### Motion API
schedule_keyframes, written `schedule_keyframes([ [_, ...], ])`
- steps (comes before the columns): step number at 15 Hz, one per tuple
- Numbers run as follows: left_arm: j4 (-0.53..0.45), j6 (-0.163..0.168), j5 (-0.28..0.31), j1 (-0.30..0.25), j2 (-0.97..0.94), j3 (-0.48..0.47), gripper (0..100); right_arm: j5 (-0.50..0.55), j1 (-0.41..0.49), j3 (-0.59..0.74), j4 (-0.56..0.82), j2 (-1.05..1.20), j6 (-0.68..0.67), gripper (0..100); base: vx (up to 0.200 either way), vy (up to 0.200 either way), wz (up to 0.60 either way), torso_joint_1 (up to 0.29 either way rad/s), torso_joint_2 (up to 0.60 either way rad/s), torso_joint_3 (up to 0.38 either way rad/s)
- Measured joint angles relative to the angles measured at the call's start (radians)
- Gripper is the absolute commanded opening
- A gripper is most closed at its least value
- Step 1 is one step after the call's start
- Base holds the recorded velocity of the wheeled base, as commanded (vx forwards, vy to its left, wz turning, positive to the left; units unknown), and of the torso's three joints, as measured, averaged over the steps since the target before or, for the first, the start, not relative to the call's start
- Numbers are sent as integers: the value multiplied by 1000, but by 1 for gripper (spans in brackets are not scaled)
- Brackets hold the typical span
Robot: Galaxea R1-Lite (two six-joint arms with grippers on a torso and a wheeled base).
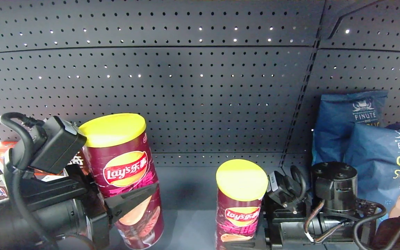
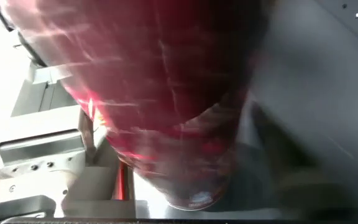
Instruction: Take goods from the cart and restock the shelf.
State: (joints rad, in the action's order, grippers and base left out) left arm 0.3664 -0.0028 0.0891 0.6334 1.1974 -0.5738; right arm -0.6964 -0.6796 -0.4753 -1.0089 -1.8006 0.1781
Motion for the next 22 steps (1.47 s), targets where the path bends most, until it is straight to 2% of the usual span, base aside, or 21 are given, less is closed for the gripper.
schedule_keyframes([
  [7, 0, 0, 0, 0, 0, 1, 0, 9, 4, 51, -15, 40, 1, 100, 0, 0, 0, 0, 0, 0],
  [13, 1, 0, 0, 0, -2, 6, 0, 47, 40, 233, 6, 338, 1, 100, 0, 0, 0, 0, 0, 0],
  [16, 0, 0, 0, 0, -7, 3, 0, 198, 73, 276, 108, 578, -29, 100, 0, 0, 0, 0, 0, 0],
  [22, 0, 1, -1, 6, -24, 5, 0, 543, 245, 346, 419, 1108, -88, 100, 0, 0, 0, 0, 0, 0],
])
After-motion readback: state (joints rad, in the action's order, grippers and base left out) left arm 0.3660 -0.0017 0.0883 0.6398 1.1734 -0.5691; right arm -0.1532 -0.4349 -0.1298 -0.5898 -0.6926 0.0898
